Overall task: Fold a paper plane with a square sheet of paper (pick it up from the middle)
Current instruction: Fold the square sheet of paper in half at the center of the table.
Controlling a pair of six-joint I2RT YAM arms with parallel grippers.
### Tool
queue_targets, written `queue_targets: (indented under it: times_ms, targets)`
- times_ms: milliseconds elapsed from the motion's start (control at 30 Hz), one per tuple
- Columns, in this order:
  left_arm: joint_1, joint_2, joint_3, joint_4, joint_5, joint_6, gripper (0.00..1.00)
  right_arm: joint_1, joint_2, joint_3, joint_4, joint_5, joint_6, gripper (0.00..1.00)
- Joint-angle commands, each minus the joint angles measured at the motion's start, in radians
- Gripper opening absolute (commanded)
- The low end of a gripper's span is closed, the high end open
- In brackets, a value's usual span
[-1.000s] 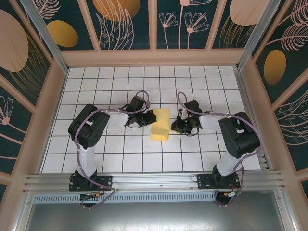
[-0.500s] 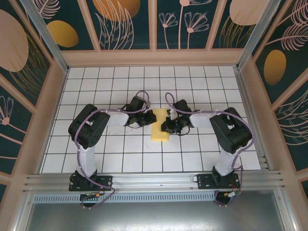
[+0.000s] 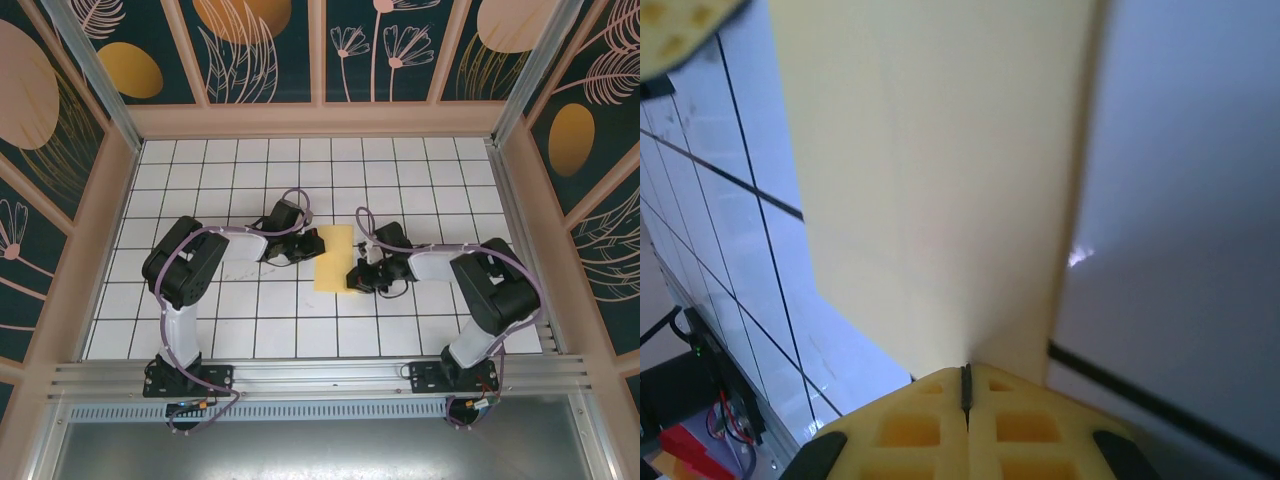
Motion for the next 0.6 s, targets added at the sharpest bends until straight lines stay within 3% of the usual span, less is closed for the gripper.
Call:
queue_targets:
  times_ms: [0,233,567]
  targets:
    - [0.003,0.175,-0.089,-0.258,-0.217,0.015,0.0,-0.029,-0.039,-0.04,-0.177,0.035,-0.035,0.0]
    - [0.003,0.169,-0.073,-0.266,-0.214,0.025,0.0,-0.04,-0.108,0.072,-0.134,0.004,-0.031,0.0]
    - [0.003,0.15,-0.059,-0.29,-0.225,0.029,0.0,0.028,0.128,0.203,-0.027,0.009,0.018,0.0]
